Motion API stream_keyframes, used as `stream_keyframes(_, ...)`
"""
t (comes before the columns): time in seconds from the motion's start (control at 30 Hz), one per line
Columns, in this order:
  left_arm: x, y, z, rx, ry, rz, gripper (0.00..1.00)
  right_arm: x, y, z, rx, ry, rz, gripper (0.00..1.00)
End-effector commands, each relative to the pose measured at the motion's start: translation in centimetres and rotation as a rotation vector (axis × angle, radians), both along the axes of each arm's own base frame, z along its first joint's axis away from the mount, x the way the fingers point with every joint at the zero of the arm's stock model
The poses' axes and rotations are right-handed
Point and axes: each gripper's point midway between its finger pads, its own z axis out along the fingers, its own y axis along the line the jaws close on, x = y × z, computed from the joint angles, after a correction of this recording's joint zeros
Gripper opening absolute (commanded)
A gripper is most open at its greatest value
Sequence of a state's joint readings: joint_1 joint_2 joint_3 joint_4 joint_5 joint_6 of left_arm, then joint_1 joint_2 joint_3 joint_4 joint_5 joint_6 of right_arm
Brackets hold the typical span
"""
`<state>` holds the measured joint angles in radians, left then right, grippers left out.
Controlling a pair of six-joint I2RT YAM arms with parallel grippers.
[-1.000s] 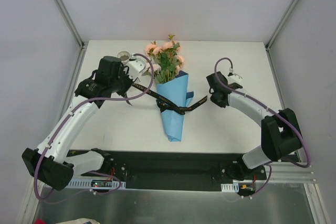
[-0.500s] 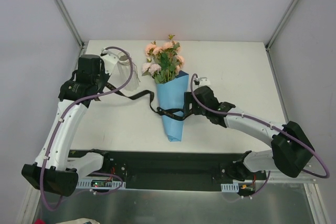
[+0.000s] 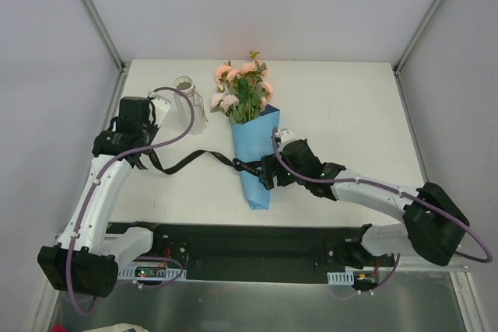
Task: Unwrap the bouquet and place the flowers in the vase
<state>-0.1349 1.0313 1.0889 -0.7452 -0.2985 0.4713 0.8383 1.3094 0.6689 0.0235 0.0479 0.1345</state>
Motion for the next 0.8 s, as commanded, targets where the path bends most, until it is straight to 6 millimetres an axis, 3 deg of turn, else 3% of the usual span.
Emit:
stream_keyframes(0.0, -0.2, 0.6, -0.7, 0.018, 0.009, 0.012, 0.01, -1.1, 3.4, 2.9, 0.078, -0.071, 0.136, 0.84)
stream_keyframes(0.3, -0.4, 0.2, -1.9, -0.008, 0.03, 0.013, 0.0, 1.5, 4.5, 1.9, -0.041, -0.128, 0.119, 0.81)
stream_keyframes(0.5, -0.5, 0.7, -2.6, 0.012, 0.036, 0.013, 0.0, 2.1, 4.7, 1.1, -0.077, -0.123, 0.112, 0.71)
stream_keyframes(0.6, -0.6, 0.9, -2.7, 0.013, 0.035, 0.017, 0.0, 2.1, 4.3, 0.7, -0.092, -0.119, 0.107, 0.54)
stream_keyframes(0.63, -0.7, 1.0, -2.8, 0.015, 0.036, 0.019, 0.0, 2.3, 4.0, 1.2, -0.094, -0.134, 0.089, 0.37)
stream_keyframes(0.73, -0.7, 1.5, -3.1, 0.018, 0.04, 0.032, 0.0, 2.7, 2.6, 2.4, -0.107, -0.178, 0.033, 0.05)
stream_keyframes(0.77, -0.7, 1.7, -3.2, 0.018, 0.039, 0.036, 0.0, 2.7, 2.0, 2.5, -0.117, -0.186, 0.019, 0.01)
